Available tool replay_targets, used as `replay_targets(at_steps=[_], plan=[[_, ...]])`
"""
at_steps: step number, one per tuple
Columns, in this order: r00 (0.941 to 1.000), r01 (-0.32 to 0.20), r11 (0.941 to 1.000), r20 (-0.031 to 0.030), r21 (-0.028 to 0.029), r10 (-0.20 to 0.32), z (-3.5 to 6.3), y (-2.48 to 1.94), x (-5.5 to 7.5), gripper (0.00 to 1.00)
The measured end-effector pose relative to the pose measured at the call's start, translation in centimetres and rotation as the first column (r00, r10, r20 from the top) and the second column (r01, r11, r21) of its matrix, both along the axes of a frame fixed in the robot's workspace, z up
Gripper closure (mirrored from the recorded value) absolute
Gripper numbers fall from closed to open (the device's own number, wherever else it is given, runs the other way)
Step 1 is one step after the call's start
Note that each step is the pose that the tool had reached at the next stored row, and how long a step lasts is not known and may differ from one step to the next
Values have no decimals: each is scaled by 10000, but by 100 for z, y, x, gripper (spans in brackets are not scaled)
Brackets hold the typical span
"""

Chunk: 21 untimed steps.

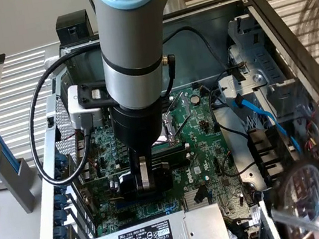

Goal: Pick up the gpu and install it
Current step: 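Insert the gpu into the slot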

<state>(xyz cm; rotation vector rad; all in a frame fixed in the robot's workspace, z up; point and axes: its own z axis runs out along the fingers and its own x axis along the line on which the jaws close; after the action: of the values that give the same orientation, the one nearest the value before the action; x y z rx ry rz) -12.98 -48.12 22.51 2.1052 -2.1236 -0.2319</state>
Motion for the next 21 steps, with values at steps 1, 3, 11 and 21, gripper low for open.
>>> replay_targets(at_steps=[1,3,11,21], plan=[[10000,0,10000,0,0,0,0,0,0,71],[10000,0,10000,0,0,0,0,0,0,71],[9999,2,10000,152,-3,-2,-18,-1,-2,71],[9998,-1,10000,206,1,1,-25,0,-6,71]])
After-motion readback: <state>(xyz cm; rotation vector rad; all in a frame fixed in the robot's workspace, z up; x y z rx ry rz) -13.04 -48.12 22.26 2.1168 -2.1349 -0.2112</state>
